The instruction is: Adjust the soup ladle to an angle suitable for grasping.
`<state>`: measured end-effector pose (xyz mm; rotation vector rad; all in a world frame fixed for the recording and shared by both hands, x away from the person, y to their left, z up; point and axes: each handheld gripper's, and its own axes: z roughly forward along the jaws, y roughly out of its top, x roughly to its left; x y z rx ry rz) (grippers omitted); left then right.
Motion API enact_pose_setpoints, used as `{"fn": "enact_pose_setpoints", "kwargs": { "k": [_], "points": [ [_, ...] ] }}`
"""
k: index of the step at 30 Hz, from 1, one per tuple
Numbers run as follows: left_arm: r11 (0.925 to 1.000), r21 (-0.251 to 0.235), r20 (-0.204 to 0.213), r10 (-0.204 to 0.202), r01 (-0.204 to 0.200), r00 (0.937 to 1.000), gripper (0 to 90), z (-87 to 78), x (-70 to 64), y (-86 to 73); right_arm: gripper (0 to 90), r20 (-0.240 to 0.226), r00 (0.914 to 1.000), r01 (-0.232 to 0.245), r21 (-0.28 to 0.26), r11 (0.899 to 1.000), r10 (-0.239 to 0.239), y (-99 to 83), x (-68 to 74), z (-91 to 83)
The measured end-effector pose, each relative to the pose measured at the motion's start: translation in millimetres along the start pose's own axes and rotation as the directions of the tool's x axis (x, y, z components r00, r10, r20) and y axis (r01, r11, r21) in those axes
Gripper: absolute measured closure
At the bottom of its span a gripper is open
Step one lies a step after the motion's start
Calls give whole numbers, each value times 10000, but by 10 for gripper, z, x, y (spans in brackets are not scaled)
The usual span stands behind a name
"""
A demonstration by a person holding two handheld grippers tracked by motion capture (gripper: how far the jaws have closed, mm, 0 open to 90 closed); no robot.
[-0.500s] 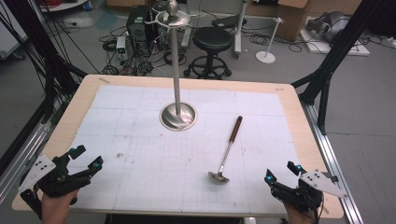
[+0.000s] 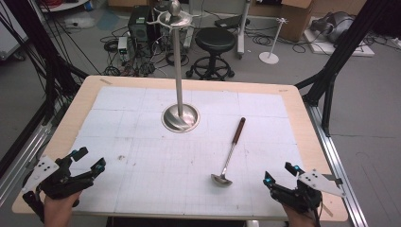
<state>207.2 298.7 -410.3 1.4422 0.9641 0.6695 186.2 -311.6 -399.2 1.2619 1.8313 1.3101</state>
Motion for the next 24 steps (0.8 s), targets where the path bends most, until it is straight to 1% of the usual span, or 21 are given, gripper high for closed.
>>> {"fn": "enact_pose_setpoints", "kwargs": {
  "k": [1,2,3,4,5,6,7,8,10,11,12,14,16,17,18,19,20,21,22,23,24],
  "points": [
    [10000,22,25,4,-4,10000,204,4,-2,-2,300,-248,9997,-24,63,10000,26,-1,20,45],
    [10000,61,71,50,-50,10000,205,9,-6,-5,337,-477,9989,59,295,9995,-45,2,47,106],
    [10000,61,71,50,-50,10000,204,9,-6,-5,415,-867,9961,234,589,9980,-183,3,87,176],
    [10000,69,105,35,-36,9999,204,11,-13,-6,415,-867,9961,234,589,9980,-183,3,87,176],
    [9999,92,151,99,-101,9998,205,8,-18,-8,556,-1568,9863,696,1162,9908,-509,-4,180,333],
    [9999,92,151,99,-101,9998,206,8,-18,-8,556,-1568,9863,696,1162,9908,-509,-4,180,333],
    [9999,102,159,100,-102,9998,206,3,-21,-9,630,-1745,9820,964,1372,9858,-718,-12,217,413],
    [9999,88,163,94,-95,9998,206,-6,-21,-12,782,-2058,9740,1336,1847,9737,-946,-27,276,551],
    [9999,86,134,68,-69,9999,206,-11,-19,-11,854,-2224,9706,1407,2158,9662,-917,-37,289,669],
    [10000,73,121,51,-52,9999,206,-11,-14,-11,877,-2356,9683,1383,2271,9640,-834,-40,280,727],
    [10000,60,115,30,-31,9999,206,-10,-10,-10,897,-2341,9688,1392,2400,9607,-818,-43,281,784],
    [10000,76,112,13,-14,9999,206,-3,-9,-10,897,-2526,9635,1589,2702,9496,-893,-54,292,903],
    [10000,81,132,15,-16,9999,207,0,-11,-10,897,-2770,9552,1878,2949,9369,-1043,-71,333,996],
    [9999,103,139,36,-37,9999,207,2,-11,-10,897,-2770,9552,1878,2949,9369,-1043,-71,333,996],
    [9999,138,151,61,-63,9999,208,2,-9,-11,897,-2949,9495,1988,2999,9330,-1075,-77,360,1028],
    [9998,163,140,67,-70,9999,208,4,-8,-12,897,-3150,9418,2203,3151,9231,-1172,-83,419,1060],
    [9999,160,145,41,-44,9999,208,3,-8,-13,897,-3270,9375,2276,3168,9208,-1192,-91,437,1074],
    [9999,151,152,36,-38,9999,208,-1,-7,-13,897,-3270,9375,2276,3168,9208,-1192,-91,437,1074],
    [9999,128,156,5,-7,9999,208,-3,-9,-13,897,-3313,9365,2285,3282,9166,-1149,-99,456,1083],
    [9999,123,133,0,-1,9999,208,-9,-9,-11,898,-3432,9316,2395,3315,9126,-1199,-116,492,1105],
    [9999,107,138,5,-7,9999,208,-12,-6,-9,898,-3432,9316,2395,3315,9126,-1199,-116,492,1105]
  ]
}}
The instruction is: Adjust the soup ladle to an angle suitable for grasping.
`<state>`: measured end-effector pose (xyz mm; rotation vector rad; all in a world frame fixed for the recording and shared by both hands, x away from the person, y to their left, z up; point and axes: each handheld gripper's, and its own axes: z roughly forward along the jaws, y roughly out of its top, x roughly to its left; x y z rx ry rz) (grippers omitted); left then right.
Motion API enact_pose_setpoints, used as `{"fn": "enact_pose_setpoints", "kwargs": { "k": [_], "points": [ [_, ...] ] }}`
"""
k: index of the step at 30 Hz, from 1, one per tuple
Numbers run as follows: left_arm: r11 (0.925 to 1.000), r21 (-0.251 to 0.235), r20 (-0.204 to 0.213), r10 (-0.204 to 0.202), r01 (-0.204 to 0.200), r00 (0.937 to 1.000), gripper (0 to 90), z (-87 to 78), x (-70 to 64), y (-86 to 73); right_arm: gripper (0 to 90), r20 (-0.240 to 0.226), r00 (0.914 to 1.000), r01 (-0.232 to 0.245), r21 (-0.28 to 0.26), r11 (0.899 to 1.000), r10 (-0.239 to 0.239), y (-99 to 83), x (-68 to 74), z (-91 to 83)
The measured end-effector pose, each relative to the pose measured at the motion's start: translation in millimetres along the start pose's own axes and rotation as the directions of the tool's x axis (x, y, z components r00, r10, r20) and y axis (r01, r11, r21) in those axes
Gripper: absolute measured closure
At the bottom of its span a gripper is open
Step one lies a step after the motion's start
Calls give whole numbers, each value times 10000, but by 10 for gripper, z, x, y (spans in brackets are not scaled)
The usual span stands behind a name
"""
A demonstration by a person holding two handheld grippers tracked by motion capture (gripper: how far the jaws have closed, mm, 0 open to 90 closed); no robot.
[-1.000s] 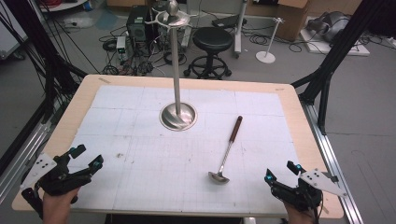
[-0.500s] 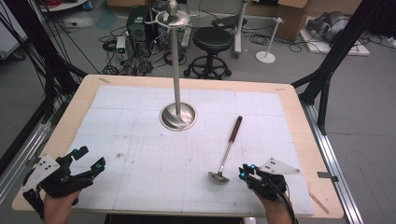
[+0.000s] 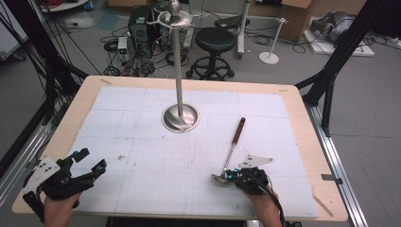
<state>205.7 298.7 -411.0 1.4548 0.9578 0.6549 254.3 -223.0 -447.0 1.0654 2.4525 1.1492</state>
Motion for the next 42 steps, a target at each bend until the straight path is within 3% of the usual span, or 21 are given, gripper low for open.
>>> {"fn": "enact_pose_setpoints", "kwargs": {
  "k": [1,7,15,17,18,20,21,22,23,24,28,29,30,32,35,36,37,38,39,40,42],
  "points": [
    [10000,-18,-6,-34,34,10000,209,-1,0,1,897,-273,9992,-285,-142,9995,281,15,16,11],
    [10000,39,-23,-32,33,10000,208,11,-3,-1,898,-554,9981,-271,-342,9990,251,72,90,61],
    [10000,11,-39,-67,67,10000,209,5,1,1,871,-405,9991,-102,-102,9999,98,112,176,136],
    [10000,23,-42,-56,56,10000,210,-2,6,1,873,-186,9997,-143,-257,9996,138,105,150,57],
    [10000,29,-43,-71,71,10000,210,-2,9,-1,888,197,9987,-464,-751,9961,480,68,47,-98],
    [9999,32,-57,-100,100,9999,210,0,9,-3,898,879,9915,-857,-1103,9902,956,5,-94,-271],
    [10000,37,-60,-91,91,9999,210,-2,9,-2,898,879,9915,-857,-1103,9902,956,5,-94,-271],
    [10000,35,-57,-71,71,10000,210,-2,7,-1,898,1211,9850,-1080,-1254,9862,1232,-34,-172,-353],
    [10000,17,-60,-91,91,9999,210,3,2,-1,898,1838,9664,-1517,-1572,9758,1799,-119,-331,-501],
    [10000,58,-57,-38,38,10000,210,5,3,-1,898,2134,9559,-1675,-1692,9712,2020,-160,-414,-565],
    [9999,125,-50,3,-3,10000,210,23,-3,-6,898,2804,9191,-2235,-2074,9524,2768,-300,-703,-761],
    [9999,149,-55,19,-18,10000,210,29,-3,-9,898,2804,9191,-2235,-2074,9524,2768,-300,-703,-761],
    [9998,193,-75,36,-34,10000,211,35,-3,-10,898,2889,9078,-2441,-2250,9433,3039,-347,-803,-806],
    [9997,235,-57,11,-9,10000,211,49,-5,-16,898,2836,9055,-2549,-2309,9390,3156,-360,-829,-810],
    [9997,230,-67,19,-18,10000,214,64,-12,-20,898,2653,9243,-2270,-1956,9541,2743,-342,-790,-738],
    [9997,243,-63,31,-29,10000,214,68,-14,-20,898,2415,9488,-1650,-1707,9714,2036,-295,-704,-666],
    [9997,258,-66,33,-31,10000,214,70,-17,-20,898,2229,9578,-1472,-1631,9756,1818,-263,-656,-626],
    [9997,240,-68,23,-22,10000,214,72,-21,-21,898,2229,9578,-1472,-1631,9756,1818,-263,-656,-626],
    [9997,251,-51,33,-31,10000,214,69,-24,-19,898,1928,9676,-1336,-1577,9784,1632,-225,-600,-581],
    [9997,246,-39,50,-49,10000,215,66,-27,-19,898,1437,9840,-864,-1343,9872,1057,-137,-459,-469],
    [9997,230,-31,31,-31,10000,215,61,-28,-18,898,1168,9902,-635,-1153,9913,770,-91,-375,-407]
  ]
}}
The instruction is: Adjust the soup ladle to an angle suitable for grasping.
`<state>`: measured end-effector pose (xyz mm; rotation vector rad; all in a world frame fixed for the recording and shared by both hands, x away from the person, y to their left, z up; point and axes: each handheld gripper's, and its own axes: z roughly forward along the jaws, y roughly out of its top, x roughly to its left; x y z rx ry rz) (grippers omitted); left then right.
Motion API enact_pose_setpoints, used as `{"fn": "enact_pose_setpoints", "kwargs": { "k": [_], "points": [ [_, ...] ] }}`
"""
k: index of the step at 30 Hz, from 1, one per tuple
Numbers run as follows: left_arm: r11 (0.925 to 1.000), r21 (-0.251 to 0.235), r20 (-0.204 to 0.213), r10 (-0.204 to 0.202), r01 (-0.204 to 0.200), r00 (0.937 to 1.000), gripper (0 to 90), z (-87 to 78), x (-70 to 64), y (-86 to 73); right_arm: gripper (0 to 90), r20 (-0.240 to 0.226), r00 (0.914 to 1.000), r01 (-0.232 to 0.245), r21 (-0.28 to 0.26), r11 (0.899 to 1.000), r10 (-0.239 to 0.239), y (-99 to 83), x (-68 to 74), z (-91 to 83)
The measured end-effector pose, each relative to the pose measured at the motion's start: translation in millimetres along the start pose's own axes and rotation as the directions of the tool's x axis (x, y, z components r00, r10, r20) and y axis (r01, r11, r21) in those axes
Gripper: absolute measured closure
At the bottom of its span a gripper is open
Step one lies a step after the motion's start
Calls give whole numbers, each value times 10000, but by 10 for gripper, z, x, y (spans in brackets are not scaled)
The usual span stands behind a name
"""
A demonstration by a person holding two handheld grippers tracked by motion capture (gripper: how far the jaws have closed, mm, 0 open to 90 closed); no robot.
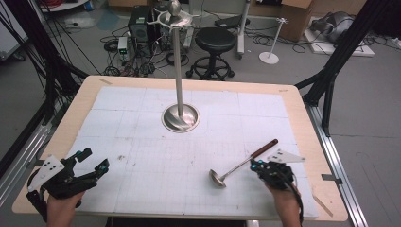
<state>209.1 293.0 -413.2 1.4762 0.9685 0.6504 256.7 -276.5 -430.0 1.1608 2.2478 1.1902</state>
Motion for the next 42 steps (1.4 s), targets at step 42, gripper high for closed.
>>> {"fn": "enact_pose_setpoints", "kwargs": {
  "k": [42],
  "points": [
    [9998,-52,-22,-187,187,9998,227,-12,39,8,897,-3343,9402,1116,1199,9865,-657,411,1044,855]
  ]
}}
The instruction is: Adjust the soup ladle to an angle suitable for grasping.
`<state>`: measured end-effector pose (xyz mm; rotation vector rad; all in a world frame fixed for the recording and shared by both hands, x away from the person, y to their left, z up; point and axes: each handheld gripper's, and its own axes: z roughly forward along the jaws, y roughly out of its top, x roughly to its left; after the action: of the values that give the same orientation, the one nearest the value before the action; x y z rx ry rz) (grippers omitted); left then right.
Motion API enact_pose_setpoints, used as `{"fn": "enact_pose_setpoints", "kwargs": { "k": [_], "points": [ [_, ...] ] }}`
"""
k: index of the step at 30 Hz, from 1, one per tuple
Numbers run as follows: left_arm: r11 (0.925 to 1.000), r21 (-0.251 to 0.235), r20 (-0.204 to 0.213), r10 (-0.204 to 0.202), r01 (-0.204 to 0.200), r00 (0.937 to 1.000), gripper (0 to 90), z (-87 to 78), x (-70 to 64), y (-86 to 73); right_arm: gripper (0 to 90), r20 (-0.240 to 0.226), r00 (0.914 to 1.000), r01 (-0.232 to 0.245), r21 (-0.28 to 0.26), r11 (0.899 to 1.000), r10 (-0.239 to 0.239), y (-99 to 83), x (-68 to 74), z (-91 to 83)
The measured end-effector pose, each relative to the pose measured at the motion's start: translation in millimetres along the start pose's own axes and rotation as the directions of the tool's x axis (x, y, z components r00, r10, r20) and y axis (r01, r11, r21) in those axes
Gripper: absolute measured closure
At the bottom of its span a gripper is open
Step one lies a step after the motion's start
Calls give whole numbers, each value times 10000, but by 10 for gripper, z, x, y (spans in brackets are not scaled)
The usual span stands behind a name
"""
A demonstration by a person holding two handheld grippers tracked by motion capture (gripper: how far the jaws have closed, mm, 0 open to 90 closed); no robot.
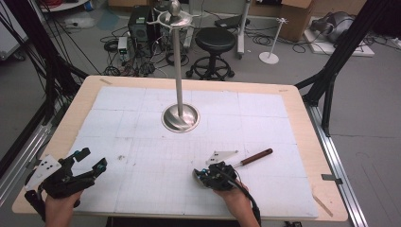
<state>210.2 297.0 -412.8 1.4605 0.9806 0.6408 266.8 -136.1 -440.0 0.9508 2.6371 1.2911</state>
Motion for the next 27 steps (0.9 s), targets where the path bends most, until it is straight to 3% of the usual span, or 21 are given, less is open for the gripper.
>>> {"fn": "enact_pose_setpoints", "kwargs": {
  "k": [7,13,17,21,22,23,24,26,27],
  "points": [
    [9999,103,54,49,-50,10000,227,19,6,-5,897,-235,9997,-3,-43,10000,2,180,149,273],
    [9999,117,40,21,-21,10000,227,18,7,-7,861,-352,9993,79,-123,9999,-84,241,201,344],
    [9998,185,27,27,-28,10000,227,12,7,-13,876,131,9998,-162,-695,9974,171,176,73,106],
    [9998,208,-4,51,-51,10000,227,19,4,-13,897,1017,9925,-548,-1199,9913,671,20,-125,-259],
    [9998,216,-20,44,-44,10000,227,23,6,-13,897,1230,9900,-552,-1146,9919,693,-22,-145,-331],
    [9998,196,-33,16,-15,10000,227,26,5,-13,898,1828,9823,-293,-704,9971,417,-132,-168,-445],
    [9998,195,-27,12,-12,10000,227,28,6,-12,898,1828,9823,-293,-704,9971,417,-132,-168,-445],
    [9998,202,-15,38,-37,10000,227,29,5,-12,897,2227,9742,-293,-394,9988,374,-229,-193,-509],
    [9998,207,-20,40,-39,10000,227,28,3,-12,897,2397,9691,-501,-420,9979,587,-334,-226,-566]
  ]
}}
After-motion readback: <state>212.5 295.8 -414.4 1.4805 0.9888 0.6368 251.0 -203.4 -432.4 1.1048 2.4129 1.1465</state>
